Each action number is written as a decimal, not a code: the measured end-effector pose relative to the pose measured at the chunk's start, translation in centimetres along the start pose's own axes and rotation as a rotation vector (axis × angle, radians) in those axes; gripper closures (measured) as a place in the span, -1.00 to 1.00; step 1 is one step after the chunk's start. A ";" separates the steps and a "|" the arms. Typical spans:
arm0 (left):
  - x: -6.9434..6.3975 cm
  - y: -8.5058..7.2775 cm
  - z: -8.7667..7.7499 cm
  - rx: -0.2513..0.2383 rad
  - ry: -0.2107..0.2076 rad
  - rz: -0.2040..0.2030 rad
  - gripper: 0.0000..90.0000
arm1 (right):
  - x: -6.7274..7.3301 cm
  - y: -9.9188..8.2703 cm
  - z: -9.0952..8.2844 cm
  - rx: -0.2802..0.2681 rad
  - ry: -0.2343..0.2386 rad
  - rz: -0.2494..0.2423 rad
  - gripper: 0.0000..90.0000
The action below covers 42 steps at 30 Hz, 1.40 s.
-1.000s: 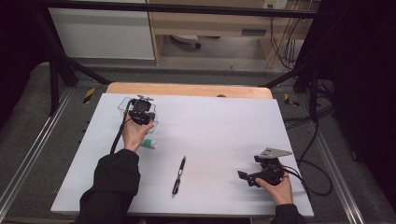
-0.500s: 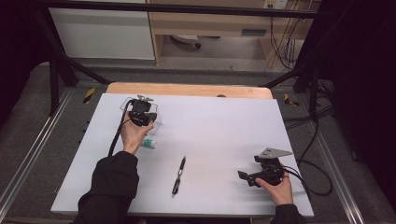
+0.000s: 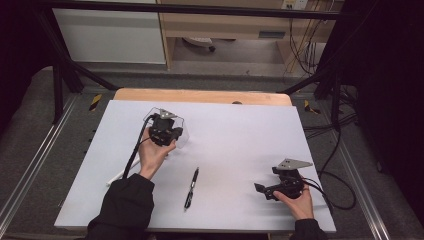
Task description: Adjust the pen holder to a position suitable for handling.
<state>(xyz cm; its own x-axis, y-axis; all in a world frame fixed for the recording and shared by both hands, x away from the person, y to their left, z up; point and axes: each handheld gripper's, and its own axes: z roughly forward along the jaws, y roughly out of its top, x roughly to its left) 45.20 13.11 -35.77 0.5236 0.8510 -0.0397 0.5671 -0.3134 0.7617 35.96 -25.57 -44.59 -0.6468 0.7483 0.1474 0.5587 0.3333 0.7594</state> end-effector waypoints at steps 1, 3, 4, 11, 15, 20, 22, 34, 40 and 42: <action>-0.4 0.0 0.0 0.000 -0.007 0.004 0.96 | 0.0 0.0 0.0 0.000 -0.001 -0.001 -0.98; -1.2 -0.1 0.1 0.001 -0.021 0.009 0.96 | 0.0 0.0 0.0 -0.001 0.000 -0.001 -0.98; -1.7 -0.1 0.2 0.004 -0.029 0.016 0.96 | 0.0 0.0 0.0 -0.001 0.001 -0.003 -0.98; -4.2 -0.4 0.7 0.015 -0.066 0.031 0.96 | 0.0 0.0 0.1 0.001 0.001 -0.004 -0.98; -5.5 -0.5 1.3 0.026 -0.080 0.042 0.96 | 0.1 0.0 0.1 0.001 0.002 -0.003 -0.98; -6.9 -0.5 2.3 0.047 -0.080 0.062 0.96 | 0.0 0.0 0.1 0.000 0.001 -0.007 -0.98; -7.2 -0.5 2.5 0.052 -0.072 0.079 0.96 | 0.0 0.0 0.0 -0.002 0.002 -0.004 -0.98; -8.1 -0.9 3.2 0.062 -0.082 0.169 0.93 | 0.1 0.0 0.1 0.002 0.000 -0.010 -0.98; -7.6 -0.8 2.3 0.010 -0.095 0.213 0.49 | 0.0 0.0 0.1 0.002 -0.001 -0.012 -0.98; -7.1 -0.7 1.0 -0.019 -0.133 0.219 0.36 | 0.0 0.0 0.1 0.001 -0.002 -0.012 -0.98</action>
<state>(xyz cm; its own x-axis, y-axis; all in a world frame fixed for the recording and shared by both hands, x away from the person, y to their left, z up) 41.72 6.86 -36.69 0.7123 0.7005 0.0438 0.4197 -0.4751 0.7734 35.95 -25.52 -44.66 -0.6525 0.7453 0.1372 0.5517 0.3431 0.7602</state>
